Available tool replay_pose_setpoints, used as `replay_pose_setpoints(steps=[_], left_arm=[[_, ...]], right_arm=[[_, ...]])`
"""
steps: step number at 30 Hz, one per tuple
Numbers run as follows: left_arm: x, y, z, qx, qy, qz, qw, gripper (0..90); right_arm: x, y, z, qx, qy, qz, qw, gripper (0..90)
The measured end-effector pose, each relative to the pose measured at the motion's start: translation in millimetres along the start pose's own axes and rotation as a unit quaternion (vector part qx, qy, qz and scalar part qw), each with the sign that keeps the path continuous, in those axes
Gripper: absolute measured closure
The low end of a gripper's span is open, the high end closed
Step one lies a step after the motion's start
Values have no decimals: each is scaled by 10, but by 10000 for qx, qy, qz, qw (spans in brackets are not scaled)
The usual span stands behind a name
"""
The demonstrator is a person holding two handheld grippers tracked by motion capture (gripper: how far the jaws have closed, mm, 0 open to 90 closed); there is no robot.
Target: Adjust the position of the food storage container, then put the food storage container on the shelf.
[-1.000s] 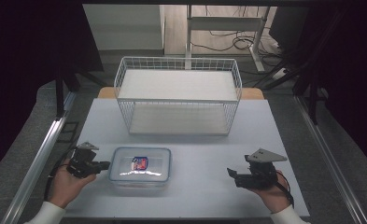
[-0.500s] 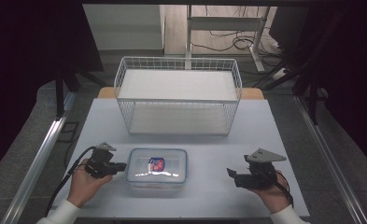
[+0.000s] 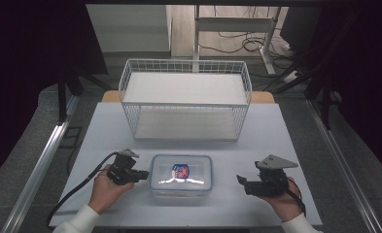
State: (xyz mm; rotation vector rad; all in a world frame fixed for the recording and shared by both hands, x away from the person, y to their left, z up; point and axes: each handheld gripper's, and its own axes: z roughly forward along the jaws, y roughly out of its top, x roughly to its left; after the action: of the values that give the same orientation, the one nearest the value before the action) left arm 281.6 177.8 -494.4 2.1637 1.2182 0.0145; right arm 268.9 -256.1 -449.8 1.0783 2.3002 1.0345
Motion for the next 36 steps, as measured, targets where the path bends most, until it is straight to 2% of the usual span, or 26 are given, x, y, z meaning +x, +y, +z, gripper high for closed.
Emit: replay_pose_setpoints(steps=[6,9,12,14,16,18,20,22,24,26,28,30,32,36], left_arm=[[20,7,14,-78,-58,20,10000,898],[45,-21,-17,-131,75,111,9998,897],[105,-76,-101,-227,63,54,9997,895],[121,-107,-185,-422,130,-2,9990,887],[148,-148,-264,-636,33,-89,9979,864],[180,-201,-317,-781,-2,-133,9969,801],[176,-232,-337,-839,69,-116,9964,679],[182,-256,-339,-734,-100,-239,9970,499],[170,-286,-348,-748,-96,-212,9969,406],[158,-294,-376,-848,-217,-248,9959,314],[150,-294,-420,-1033,-310,-338,9936,291],[144,-301,-444,-1114,-342,-374,9925,271],[137,-315,-444,-1115,-252,-365,9928,257],[127,-322,-435,-1131,-261,-473,9921,238]], right_arm=[[-4,-7,-1,6,-16,19,10000,195],[1,-12,6,2,12,38,10000,195],[18,-22,23,7,47,3,10000,195],[17,-29,31,6,56,-5,10000,195],[11,-40,37,-25,68,12,10000,195],[5,-55,51,-71,146,68,9998,193],[6,-61,69,-89,253,156,9995,193],[15,-61,79,-107,341,197,9992,193],[23,-57,80,-114,371,206,9990,192],[26,-50,87,-132,418,294,9986,191],[26,-45,97,-153,475,359,9981,191],[31,-39,104,-151,504,384,9979,191],[34,-33,114,-152,520,353,9979,191],[38,-24,136,-123,598,438,9972,189]])
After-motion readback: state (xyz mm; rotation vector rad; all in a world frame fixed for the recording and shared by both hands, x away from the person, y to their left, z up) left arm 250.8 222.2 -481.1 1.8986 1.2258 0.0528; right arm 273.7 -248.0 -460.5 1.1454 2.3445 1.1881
